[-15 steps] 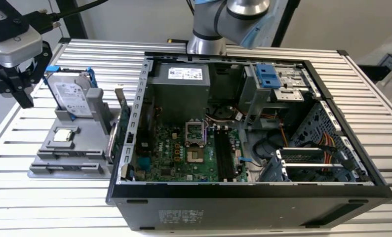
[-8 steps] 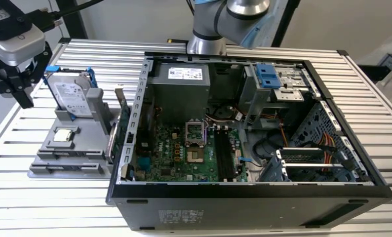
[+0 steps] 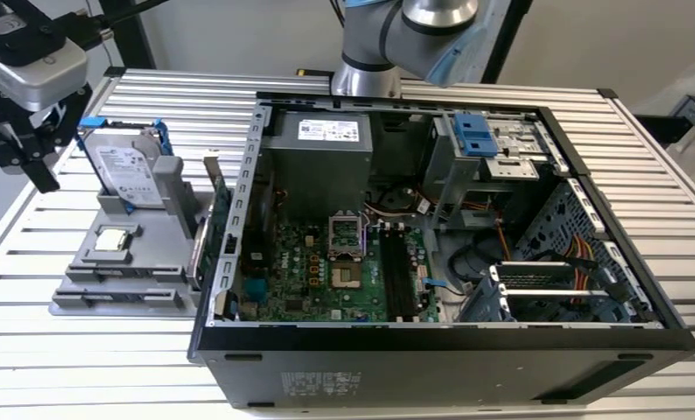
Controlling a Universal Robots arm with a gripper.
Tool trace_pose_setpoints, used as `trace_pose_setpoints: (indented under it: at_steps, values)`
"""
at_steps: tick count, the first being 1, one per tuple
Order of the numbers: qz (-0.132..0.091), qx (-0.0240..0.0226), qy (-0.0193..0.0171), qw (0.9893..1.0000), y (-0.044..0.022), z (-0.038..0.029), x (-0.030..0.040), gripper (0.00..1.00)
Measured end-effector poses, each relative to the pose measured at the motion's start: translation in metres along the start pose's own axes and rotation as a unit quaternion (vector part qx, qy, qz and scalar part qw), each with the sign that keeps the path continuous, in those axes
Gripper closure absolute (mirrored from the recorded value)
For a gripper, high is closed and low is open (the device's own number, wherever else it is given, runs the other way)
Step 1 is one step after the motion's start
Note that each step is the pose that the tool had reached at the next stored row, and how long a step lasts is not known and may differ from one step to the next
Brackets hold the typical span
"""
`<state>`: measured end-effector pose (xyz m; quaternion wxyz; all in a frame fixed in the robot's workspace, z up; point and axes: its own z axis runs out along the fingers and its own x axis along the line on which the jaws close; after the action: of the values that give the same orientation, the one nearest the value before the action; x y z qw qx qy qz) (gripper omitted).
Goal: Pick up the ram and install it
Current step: 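Pick up the ram and move it above insertion slot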
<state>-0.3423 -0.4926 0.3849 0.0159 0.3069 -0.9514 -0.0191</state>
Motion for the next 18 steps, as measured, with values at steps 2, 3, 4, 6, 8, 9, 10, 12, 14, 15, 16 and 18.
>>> trace_pose_setpoints:
  at_steps: [2, 3, 4, 6, 8, 9, 10, 12, 14, 15, 16, 18]
  values:
    - [-0.008, 0.0002, 0.0004, 1.0, 0.0, 0.0, 0.0, 1.0]
    - [-0.012, 0.0002, 0.0005, 0.9999, 0.0, 0.0, 0.0, 1.0]
    - [-0.016, 0.0003, 0.0007, 0.9999, 0.0, 0.0, 0.0, 1.0]
    - [-0.024, 0.0004, 0.0011, 0.9997, 0.0, 0.0, 0.0, 1.0]
    - [-0.032, 0.0006, 0.0015, 0.9995, 0.0, 0.0, 0.0, 1.0]
    - [-0.035, 0.0007, 0.0016, 0.9994, 0.0, 0.0, 0.0, 1.0]
    - [-0.039, 0.0007, 0.0018, 0.9992, 0.0, 0.0, 0.0, 1.0]
    - [-0.046, 0.0009, 0.0021, 0.9989, 0.0, 0.0, 0.0, 1.0]
    - [-0.054, 0.001, 0.0025, 0.9986, 0.0, 0.0, 0.0, 1.0]
    - [-0.057, 0.0011, 0.0027, 0.9984, 0.0, 0.0, 0.0, 1.0]
    - [-0.061, 0.0011, 0.0028, 0.9982, 0.0, 0.0, 0.0, 1.0]
    - [-0.068, 0.0013, 0.0032, 0.9977, 0.0, 0.0, 0.0, 1.0]
